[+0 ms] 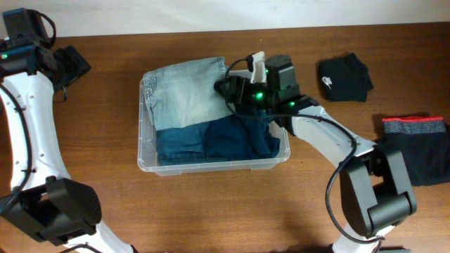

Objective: Pack container
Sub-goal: 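Lower the jeans onto the box's left side and push them down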

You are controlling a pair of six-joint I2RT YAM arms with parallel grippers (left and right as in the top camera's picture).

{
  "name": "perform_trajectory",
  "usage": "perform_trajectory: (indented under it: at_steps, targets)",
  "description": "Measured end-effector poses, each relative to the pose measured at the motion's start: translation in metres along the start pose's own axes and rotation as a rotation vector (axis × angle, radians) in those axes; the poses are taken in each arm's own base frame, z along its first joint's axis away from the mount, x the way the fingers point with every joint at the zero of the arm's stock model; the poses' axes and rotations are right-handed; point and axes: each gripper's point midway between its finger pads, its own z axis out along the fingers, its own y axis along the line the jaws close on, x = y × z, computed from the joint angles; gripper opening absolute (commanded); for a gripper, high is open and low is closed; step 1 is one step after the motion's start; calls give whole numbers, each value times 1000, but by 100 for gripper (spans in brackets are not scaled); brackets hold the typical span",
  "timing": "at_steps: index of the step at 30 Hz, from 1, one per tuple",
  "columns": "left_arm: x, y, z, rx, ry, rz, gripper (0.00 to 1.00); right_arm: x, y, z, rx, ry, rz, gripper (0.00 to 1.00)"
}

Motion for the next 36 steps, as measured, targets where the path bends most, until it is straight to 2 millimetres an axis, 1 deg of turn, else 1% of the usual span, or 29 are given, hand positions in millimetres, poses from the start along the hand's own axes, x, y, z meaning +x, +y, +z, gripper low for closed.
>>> perform_trajectory:
  at_steps: [1, 4, 6, 9, 13, 16, 19, 24, 27, 31, 34, 36]
  targets:
    - [0, 0, 0, 0, 0, 0, 99, 2, 2, 2, 0, 3, -4, 47]
    - [0, 0, 0, 0, 0, 0, 99, 5, 5, 4, 1, 9, -19, 26]
    - [0, 0, 0, 0, 0, 0, 99, 6, 5, 4, 1, 11, -18, 15]
    - [0, 0, 0, 0, 0, 0, 99, 6, 5, 4, -2, 13, -20, 5]
    - [0, 0, 0, 0, 0, 0, 99, 8, 9, 4, -24, 25, 19, 4]
    - [0, 0, 0, 0, 0, 0, 99, 7, 18, 3, -61, 40, 87, 4]
    - [0, 0, 0, 0, 0, 0, 99, 3, 34, 0, -120, 65, 161, 4]
    - [0, 0, 0, 0, 0, 0, 100, -15, 77, -9, -249, 112, 268, 4]
    - [0, 0, 0, 0, 0, 0, 100, -21, 96, -15, -302, 146, 330, 4]
    - [0, 0, 0, 0, 0, 0, 99, -18, 105, -17, -325, 194, 428, 4]
    - [0, 0, 0, 0, 0, 0, 99, -16, 110, -17, -333, 212, 471, 4]
    - [0, 0, 0, 0, 0, 0, 99, -16, 118, -17, -352, 215, 480, 4]
